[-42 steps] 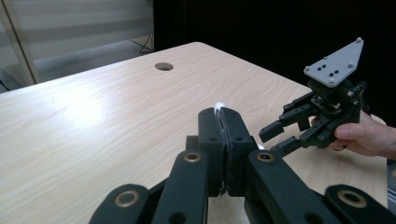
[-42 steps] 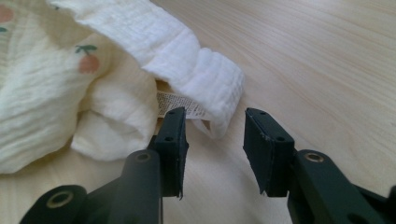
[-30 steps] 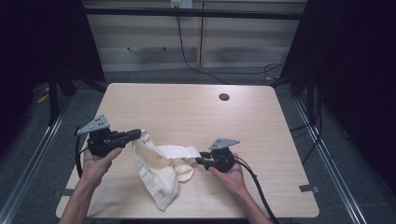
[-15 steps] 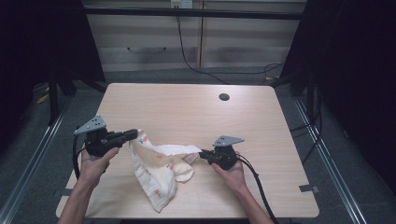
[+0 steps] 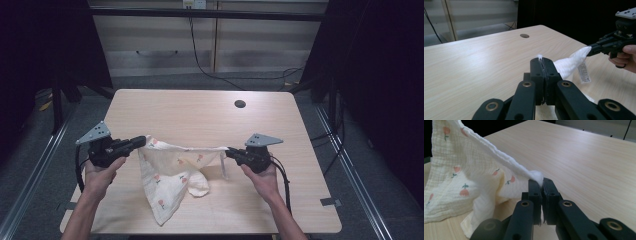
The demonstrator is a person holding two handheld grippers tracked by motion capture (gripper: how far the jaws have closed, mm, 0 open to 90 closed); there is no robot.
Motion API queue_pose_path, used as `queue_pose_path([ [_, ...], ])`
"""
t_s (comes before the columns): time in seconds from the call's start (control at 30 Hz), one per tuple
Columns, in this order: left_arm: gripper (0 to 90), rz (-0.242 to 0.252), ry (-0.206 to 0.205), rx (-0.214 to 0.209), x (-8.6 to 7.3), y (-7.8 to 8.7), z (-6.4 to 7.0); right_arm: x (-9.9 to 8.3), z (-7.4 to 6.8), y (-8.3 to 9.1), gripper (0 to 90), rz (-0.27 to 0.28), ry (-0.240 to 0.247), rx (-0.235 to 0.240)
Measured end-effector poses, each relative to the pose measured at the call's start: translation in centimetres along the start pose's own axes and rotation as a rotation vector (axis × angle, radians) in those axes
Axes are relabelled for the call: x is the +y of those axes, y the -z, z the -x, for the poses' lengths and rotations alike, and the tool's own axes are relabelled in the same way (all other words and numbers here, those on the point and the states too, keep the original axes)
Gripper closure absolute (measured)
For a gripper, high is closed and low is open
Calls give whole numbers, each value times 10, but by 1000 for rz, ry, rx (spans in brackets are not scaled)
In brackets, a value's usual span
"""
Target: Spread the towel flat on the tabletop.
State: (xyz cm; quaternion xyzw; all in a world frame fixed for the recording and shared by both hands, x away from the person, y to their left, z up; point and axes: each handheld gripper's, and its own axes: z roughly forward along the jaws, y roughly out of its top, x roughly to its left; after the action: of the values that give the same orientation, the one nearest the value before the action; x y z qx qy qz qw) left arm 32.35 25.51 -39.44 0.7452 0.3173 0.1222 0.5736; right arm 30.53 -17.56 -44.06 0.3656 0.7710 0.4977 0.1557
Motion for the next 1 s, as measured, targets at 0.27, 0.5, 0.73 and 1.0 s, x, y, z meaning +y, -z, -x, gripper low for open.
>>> queue_pose_path([
  [0.27,887,51,-42,-27,17,1,12,24,3,33,872,30,22,-19],
  [0.5,887,86,-72,-34,32,0,20,41,3,56,874,60,38,-38],
  [0.73,887,127,-98,-44,40,1,28,54,7,73,875,88,39,-43],
  [1.0,887,160,-108,-56,49,2,33,67,4,92,875,111,60,-53],
])
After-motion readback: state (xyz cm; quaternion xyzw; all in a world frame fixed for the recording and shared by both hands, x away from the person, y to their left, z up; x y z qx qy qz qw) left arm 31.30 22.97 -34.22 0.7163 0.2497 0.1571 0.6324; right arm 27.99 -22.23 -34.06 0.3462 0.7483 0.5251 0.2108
